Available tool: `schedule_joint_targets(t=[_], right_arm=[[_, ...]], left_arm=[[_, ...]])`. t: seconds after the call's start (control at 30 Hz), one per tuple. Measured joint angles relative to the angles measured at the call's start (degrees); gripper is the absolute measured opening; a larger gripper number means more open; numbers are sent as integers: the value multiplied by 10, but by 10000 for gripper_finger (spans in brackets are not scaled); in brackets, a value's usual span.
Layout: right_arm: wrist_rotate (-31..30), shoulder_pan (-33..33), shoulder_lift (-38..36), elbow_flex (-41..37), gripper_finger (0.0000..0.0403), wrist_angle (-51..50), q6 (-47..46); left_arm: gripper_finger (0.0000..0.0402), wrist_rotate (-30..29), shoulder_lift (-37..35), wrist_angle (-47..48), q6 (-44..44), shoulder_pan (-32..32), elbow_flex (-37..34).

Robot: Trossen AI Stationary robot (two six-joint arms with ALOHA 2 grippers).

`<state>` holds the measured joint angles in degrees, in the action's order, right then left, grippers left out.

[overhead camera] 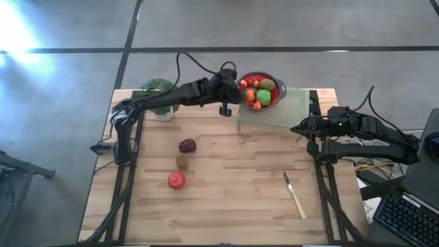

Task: Pick & Place Fruit
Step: Put the orange into the strainer bowl on the shelf

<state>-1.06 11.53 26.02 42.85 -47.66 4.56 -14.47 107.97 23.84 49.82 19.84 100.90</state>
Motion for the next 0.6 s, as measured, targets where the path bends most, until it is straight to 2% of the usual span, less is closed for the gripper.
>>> schedule_joint_targets(t=[0.1,0.27,0.6], right_arm=[[0,0,0,0,13,0,0],[0,0,0,0,13,0,0],[0,0,0,0,13,0,0]], left_arm=[[6,-28,4,-1,19,1,0],[17,-36,5,-4,60,-1,0],[77,-36,5,-21,102,-2,0]])
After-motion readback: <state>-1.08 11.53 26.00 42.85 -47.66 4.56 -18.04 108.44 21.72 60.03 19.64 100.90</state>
